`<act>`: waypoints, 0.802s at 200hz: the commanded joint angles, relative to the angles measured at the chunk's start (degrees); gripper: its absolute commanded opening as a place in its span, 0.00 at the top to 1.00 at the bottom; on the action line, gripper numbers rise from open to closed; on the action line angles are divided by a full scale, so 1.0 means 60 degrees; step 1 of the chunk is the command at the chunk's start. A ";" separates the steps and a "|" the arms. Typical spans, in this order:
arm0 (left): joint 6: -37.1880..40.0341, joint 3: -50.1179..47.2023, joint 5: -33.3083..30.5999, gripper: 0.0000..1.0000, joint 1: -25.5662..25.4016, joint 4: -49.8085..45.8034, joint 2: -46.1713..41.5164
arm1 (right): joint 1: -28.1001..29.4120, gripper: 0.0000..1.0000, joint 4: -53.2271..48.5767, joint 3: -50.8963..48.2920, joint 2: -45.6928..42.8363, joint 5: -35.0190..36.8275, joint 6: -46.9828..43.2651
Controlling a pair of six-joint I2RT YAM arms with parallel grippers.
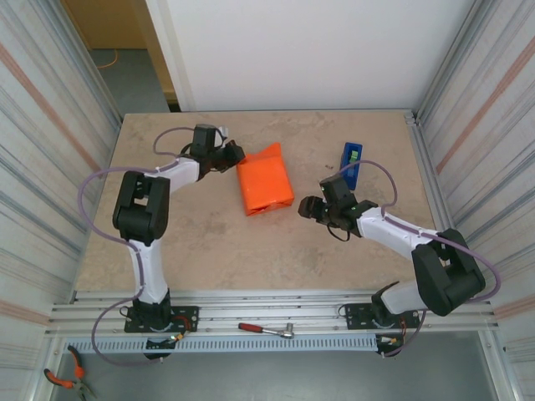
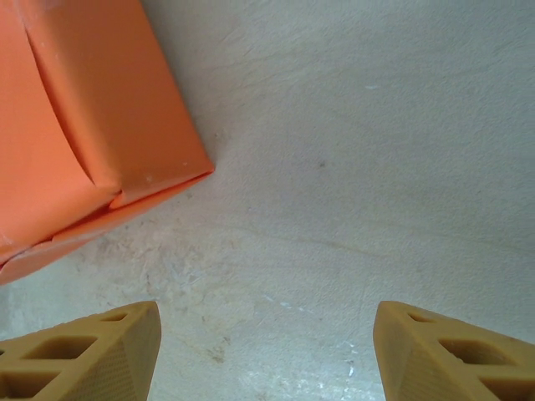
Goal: Wrap the gift box in paper
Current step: Stand up the gift box.
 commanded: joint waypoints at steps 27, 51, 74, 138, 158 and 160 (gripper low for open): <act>0.1844 -0.2161 0.0786 1.00 -0.0567 0.3357 -0.2599 | -0.0602 0.33 -0.0467 0.0542 -0.0669 -0.0524 -0.0310; 0.2609 -0.3569 0.0943 1.00 -0.0868 0.4372 -0.3578 | -0.0919 0.32 -0.0588 0.0542 -0.1107 -0.0857 -0.0374; 0.3014 -0.4896 0.0996 1.00 -0.1118 0.5377 -0.4350 | -0.1115 0.31 -0.0810 0.0463 -0.1618 -0.1036 -0.0373; 0.3545 -0.6820 0.1197 0.82 -0.1342 0.6512 -0.5302 | -0.1239 0.29 -0.1640 0.0925 -0.2658 -0.1098 -0.0311; 0.3287 -0.7019 0.0959 0.54 -0.1342 0.6605 -0.5786 | -0.1222 0.28 -0.2188 0.1665 -0.2446 -0.1114 -0.0448; 0.3262 -0.7009 0.0914 0.52 -0.1331 0.6570 -0.5857 | -0.1214 0.28 -0.2258 0.1719 -0.2390 -0.1111 -0.0471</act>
